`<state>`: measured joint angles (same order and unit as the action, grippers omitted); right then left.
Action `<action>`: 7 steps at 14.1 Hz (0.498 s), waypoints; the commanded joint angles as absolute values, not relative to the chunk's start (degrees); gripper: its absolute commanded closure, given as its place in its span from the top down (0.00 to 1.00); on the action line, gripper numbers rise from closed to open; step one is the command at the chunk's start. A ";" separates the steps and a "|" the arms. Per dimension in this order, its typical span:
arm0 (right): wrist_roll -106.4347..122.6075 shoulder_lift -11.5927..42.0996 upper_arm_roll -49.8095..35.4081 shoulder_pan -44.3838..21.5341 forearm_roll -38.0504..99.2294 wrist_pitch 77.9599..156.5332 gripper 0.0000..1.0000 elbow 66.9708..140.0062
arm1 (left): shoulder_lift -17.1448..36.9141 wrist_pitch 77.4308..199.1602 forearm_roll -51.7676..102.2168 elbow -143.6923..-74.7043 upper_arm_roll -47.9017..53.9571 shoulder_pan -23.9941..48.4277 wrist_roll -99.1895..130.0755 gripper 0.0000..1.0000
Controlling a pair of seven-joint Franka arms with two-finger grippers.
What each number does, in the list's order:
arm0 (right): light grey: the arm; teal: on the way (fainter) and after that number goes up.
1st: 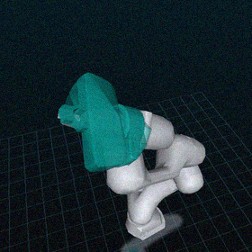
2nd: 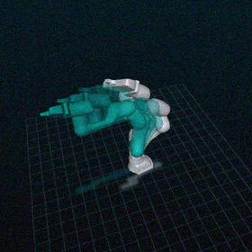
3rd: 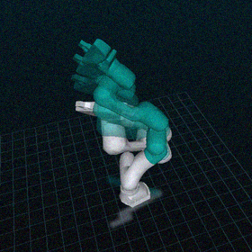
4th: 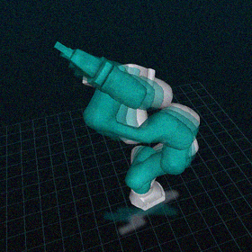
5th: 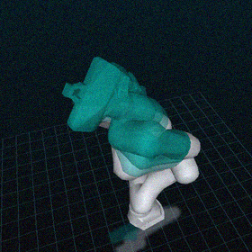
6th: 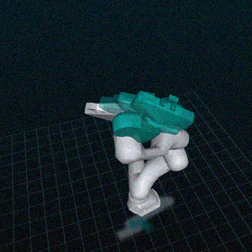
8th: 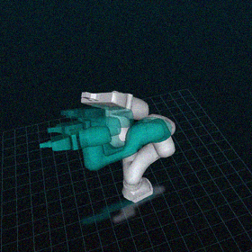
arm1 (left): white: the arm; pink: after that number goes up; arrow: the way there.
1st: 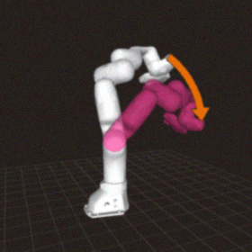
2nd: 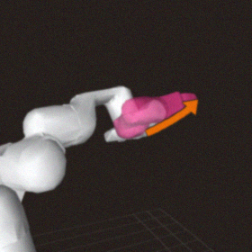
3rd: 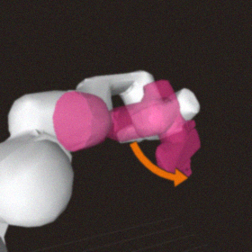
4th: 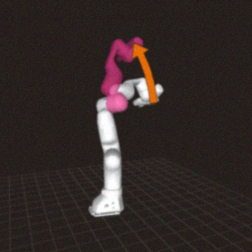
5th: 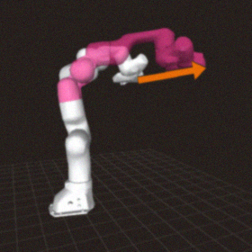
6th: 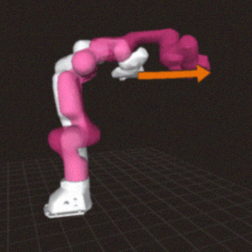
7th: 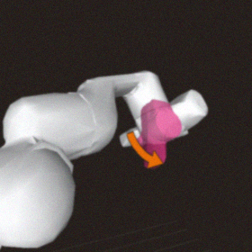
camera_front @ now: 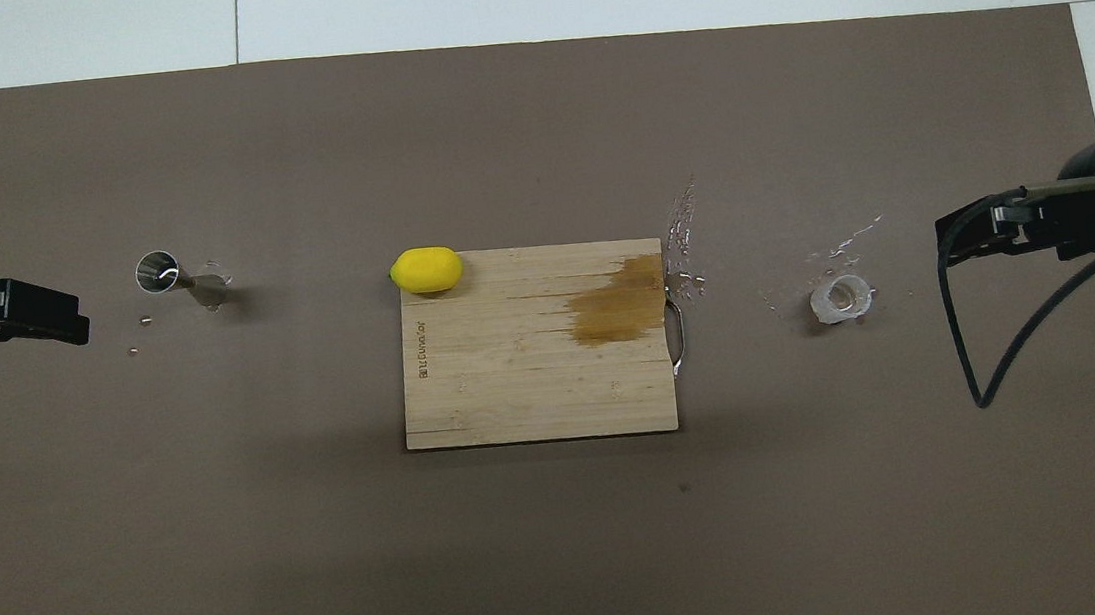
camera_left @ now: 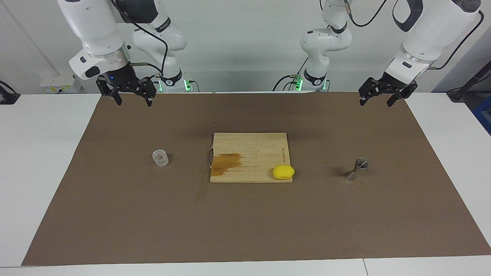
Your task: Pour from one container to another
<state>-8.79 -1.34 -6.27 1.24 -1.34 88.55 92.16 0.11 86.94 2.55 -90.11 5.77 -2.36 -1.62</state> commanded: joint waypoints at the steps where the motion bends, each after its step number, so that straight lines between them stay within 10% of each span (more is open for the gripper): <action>1: -7.82 -1.58 -6.77 2.20 -1.32 87.71 1.00 92.11 | 0.44 85.52 2.90 -88.68 5.98 -2.55 -2.55 1.00; 7: -7.82 -1.58 -6.77 2.11 -1.32 87.71 1.00 92.02 | 0.35 85.78 2.90 -88.94 5.98 -2.55 -2.72 1.00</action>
<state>-8.79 -1.34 -6.27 1.24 -1.34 88.55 92.16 0.11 86.94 2.55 -90.09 5.91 -2.36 -1.88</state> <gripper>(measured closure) 0.000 0.000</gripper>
